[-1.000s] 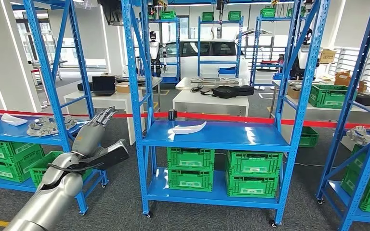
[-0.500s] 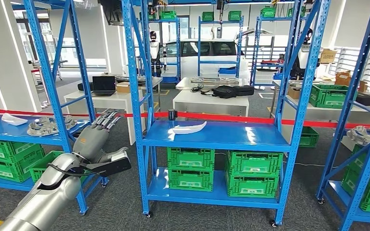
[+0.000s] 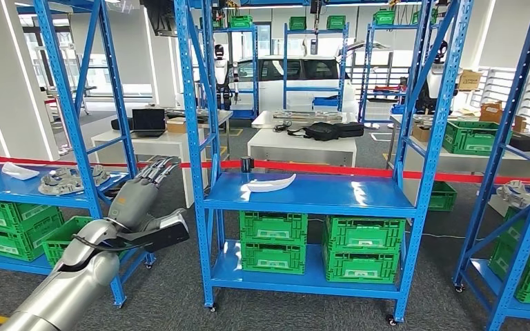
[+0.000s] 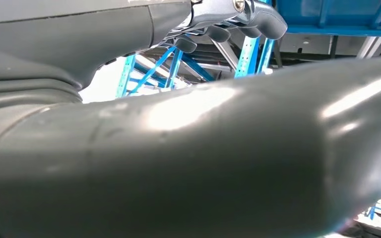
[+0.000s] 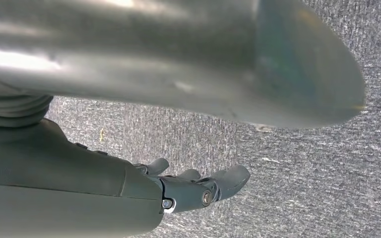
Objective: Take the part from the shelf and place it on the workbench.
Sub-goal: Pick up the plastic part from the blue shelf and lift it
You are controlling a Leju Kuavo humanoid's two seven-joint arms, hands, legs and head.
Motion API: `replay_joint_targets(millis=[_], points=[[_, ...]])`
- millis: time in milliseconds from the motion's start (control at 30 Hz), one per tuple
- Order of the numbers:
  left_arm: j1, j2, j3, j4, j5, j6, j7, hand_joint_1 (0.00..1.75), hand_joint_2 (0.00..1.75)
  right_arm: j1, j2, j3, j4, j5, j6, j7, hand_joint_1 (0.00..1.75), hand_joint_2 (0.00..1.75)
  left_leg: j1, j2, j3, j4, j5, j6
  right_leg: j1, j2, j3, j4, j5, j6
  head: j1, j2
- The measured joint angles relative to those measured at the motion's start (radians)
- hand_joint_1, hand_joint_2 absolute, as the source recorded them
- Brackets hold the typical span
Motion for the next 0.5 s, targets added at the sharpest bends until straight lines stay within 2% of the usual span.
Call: replay_joint_targets(millis=[500], points=[[0.008,-0.013,-0.019,-0.050,0.055,-0.042,-0.006,0.00,0.00,-0.004,0.000,-0.003,0.000,0.007,0.000,0.002,0.00,0.00,-0.002,0.000,-0.001,0.001,0.000,0.000,-0.002,0.000,0.000,0.000,0.001,0.001,0.000,0.000]])
